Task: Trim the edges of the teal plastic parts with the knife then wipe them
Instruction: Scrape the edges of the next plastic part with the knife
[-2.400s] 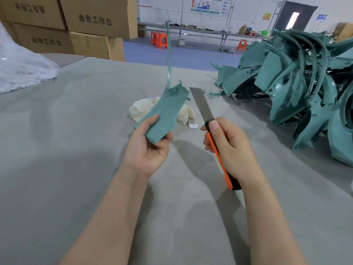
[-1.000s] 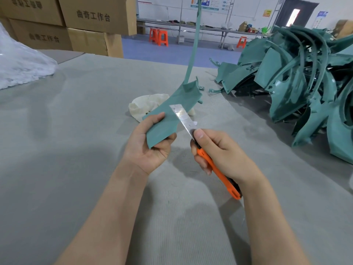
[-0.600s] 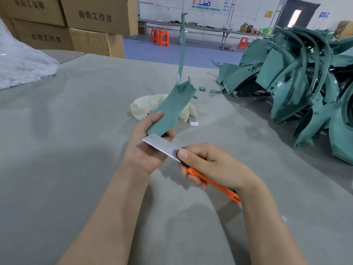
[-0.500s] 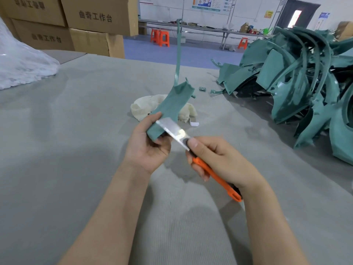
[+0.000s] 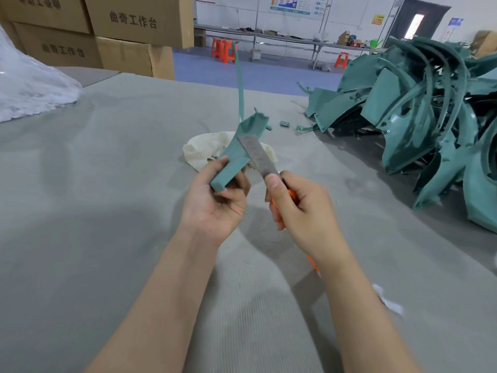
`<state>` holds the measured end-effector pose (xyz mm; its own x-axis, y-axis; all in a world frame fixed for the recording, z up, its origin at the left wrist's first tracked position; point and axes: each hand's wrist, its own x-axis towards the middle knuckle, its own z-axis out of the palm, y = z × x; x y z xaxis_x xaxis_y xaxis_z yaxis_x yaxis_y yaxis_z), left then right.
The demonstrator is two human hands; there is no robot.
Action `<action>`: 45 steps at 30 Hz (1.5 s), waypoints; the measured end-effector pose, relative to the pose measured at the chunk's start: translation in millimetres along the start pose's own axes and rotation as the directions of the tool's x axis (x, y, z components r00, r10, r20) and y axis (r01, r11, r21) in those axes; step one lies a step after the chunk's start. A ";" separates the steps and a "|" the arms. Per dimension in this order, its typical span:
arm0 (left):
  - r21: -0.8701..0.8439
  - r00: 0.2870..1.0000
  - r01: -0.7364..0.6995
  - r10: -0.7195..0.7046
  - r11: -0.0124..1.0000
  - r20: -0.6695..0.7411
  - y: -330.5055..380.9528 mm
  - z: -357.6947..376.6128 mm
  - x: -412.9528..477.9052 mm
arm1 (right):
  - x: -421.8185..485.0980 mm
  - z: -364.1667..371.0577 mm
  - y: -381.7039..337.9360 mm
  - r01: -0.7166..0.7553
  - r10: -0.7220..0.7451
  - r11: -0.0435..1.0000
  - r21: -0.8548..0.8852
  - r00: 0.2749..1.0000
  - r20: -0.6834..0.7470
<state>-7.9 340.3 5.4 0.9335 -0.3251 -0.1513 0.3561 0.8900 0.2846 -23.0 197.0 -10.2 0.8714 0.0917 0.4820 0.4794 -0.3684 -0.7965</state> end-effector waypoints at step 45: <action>-0.091 0.996 -0.084 0.082 0.992 -0.029 -5.4 6.4 -2.3 | -4.8 -2.0 -12.1 0.065 -0.069 0.998 0.028 0.971 0.228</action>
<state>-11.7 334.2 10.3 0.9578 -0.2421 -0.1547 0.2713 0.9395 0.2093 -33.3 199.1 -2.1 0.8369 0.3254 0.4402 0.5374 -0.3357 -0.7736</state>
